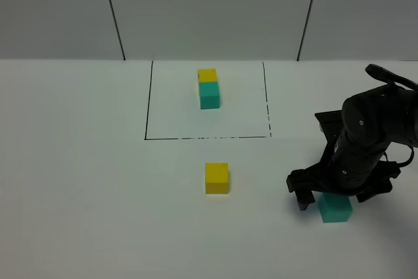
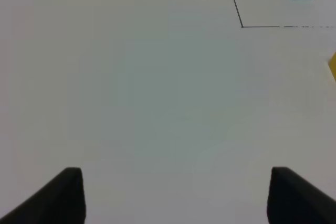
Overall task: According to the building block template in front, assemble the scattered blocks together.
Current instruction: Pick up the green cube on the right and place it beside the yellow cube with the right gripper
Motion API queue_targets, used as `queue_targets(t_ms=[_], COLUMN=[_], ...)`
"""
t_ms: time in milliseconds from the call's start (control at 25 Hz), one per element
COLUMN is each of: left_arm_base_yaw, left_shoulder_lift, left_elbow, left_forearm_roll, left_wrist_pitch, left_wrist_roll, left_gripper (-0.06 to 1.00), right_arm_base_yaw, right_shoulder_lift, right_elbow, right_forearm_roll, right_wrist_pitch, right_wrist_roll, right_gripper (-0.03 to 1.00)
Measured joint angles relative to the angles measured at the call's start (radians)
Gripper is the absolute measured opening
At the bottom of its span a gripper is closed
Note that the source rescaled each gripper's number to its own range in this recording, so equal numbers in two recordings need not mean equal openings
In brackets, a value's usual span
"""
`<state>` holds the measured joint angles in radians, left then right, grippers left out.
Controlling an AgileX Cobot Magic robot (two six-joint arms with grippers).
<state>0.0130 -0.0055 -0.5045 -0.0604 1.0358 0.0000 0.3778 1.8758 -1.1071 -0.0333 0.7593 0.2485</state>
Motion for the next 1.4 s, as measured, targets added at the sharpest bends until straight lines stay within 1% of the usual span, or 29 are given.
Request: queue_targets(t_ms=[440,680,880,1400], left_arm_base_yaw=[0.000,0.000,0.000,0.000], left_shoulder_lift=[0.000,0.000,0.000,0.000], left_elbow=[0.000,0.000,0.000,0.000], left_forearm_roll=[0.000,0.000,0.000,0.000], left_wrist_pitch=[0.000,0.000,0.000,0.000], left_wrist_roll=[0.000,0.000,0.000,0.000], left_gripper=[0.60,0.60,0.60,0.60], right_arm_base_yaw=[0.000,-0.008,-0.024,-0.024], right_shoulder_lift=[0.020,0.040,0.042,0.088], right_elbow=[0.000,0.000,0.000,0.001], right_forearm_roll=[-0.034,-0.058,-0.059,-0.042], right_wrist_pitch=[0.000,-0.022,-0.031,-0.052], right_wrist_roll=[0.041,0.048,0.048,0.042], right_gripper=[0.81,0.80,0.79,0.79])
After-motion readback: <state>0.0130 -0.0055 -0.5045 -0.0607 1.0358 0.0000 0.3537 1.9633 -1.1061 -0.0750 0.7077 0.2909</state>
